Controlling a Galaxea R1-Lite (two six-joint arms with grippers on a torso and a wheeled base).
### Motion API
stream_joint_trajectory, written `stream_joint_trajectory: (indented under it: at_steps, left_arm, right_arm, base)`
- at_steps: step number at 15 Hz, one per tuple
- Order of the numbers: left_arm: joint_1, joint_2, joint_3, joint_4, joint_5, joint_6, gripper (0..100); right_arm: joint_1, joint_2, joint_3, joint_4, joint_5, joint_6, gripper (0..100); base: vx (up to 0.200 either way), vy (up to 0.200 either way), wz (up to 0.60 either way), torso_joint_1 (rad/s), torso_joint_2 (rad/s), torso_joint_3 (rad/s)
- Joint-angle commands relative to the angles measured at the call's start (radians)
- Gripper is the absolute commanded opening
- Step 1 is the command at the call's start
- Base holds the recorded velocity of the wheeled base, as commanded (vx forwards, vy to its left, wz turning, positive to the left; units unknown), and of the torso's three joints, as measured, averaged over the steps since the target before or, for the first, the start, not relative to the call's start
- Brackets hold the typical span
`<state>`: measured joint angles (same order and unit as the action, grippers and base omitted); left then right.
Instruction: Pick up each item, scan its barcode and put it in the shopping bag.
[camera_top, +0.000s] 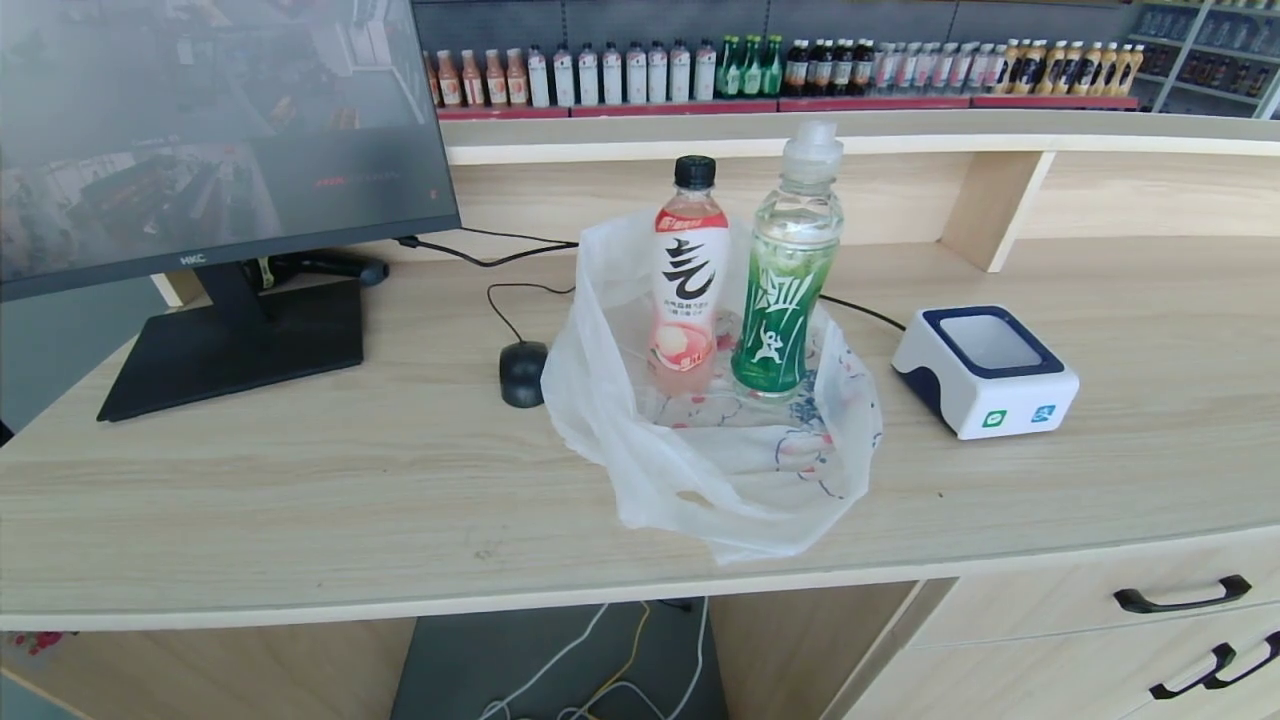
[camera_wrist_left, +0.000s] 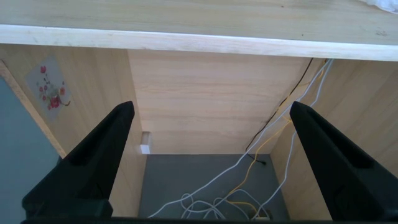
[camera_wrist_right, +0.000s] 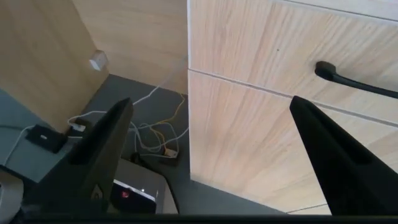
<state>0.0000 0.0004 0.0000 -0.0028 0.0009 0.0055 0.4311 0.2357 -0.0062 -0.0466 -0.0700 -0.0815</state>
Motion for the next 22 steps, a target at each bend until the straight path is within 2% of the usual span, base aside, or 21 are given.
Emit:
stream_joint_trajectory:
  at_steps: [1,2,3,4,5,6,7,8,9,10,15,20,22]
  left_arm:
    - [0.002,0.0,0.0,0.0,0.001,-0.001,100]
    - [0.0,0.0,0.0,0.0,0.001,-0.001,100]
    - [0.0,0.0,0.0,0.0,-0.001,-0.001,100]
    - [0.0,0.0,0.0,0.0,-0.001,-0.001,100]
    - [0.0,0.0,0.0,0.0,0.001,-0.001,100]
    - [0.0,0.0,0.0,0.0,0.001,0.001,100]
    - [0.0,0.0,0.0,0.0,0.001,0.001,100]
    - [0.002,0.0,0.0,0.0,0.001,0.001,100]
    - [0.0,0.0,0.0,0.0,0.001,-0.001,100]
    - [0.0,0.0,0.0,0.0,0.001,-0.001,100]
    - [0.002,0.0,0.0,0.0,0.001,-0.001,100]
    - [0.002,0.0,0.0,0.0,0.001,-0.002,100]
    - [0.0,0.0,0.0,0.0,0.001,-0.001,100]
  right_arm:
    - [0.005,-0.113,-0.012,0.045,0.038,0.0,100]
    - [-0.017,-0.099,-0.003,0.05,0.039,0.002,100]
    - [-0.08,-0.082,0.003,0.045,0.039,0.0,100]
    - [-0.149,-0.075,0.003,0.045,0.039,0.0,100]
    - [-0.29,-0.081,0.003,0.045,0.039,0.002,100]
    - [-0.374,-0.09,0.003,0.045,0.039,0.003,100]
    - [-0.445,-0.115,0.005,0.045,0.039,0.009,100]
    - [-0.471,-0.125,0.005,0.045,0.041,0.022,100]
    - [-0.46,-0.161,0.005,0.045,0.041,0.025,100]
    - [-0.407,-0.204,0.005,0.047,0.042,0.029,100]
    - [-0.425,-0.236,0.005,0.047,0.059,0.069,100]
    - [-0.425,-0.236,0.006,0.047,0.07,0.074,100]
    - [-0.425,-0.236,0.006,0.047,0.07,0.071,100]
  base:
    - [0.0,0.0,0.0,0.0,0.0,0.0]
    - [0.0,0.0,0.0,0.0,0.0,0.0]
    - [0.0,0.0,0.0,0.0,0.0,0.0]
    - [0.0,0.0,0.0,0.0,0.0,0.0]
    - [0.0,0.0,0.0,0.0,0.0,0.0]
    - [0.0,0.0,0.0,0.0,0.0,0.0]
    - [0.0,0.0,0.0,0.0,0.0,0.0]
    - [0.0,0.0,0.0,0.0,0.0,0.0]
    - [0.0,0.0,0.0,0.0,0.0,0.0]
    - [0.0,0.0,0.0,0.0,0.0,0.0]
    - [0.0,0.0,0.0,0.0,0.0,0.0]
    - [-0.2,0.0,0.0,0.007,0.0,0.003]
    - [0.0,0.0,0.0,0.0,0.0,0.0]
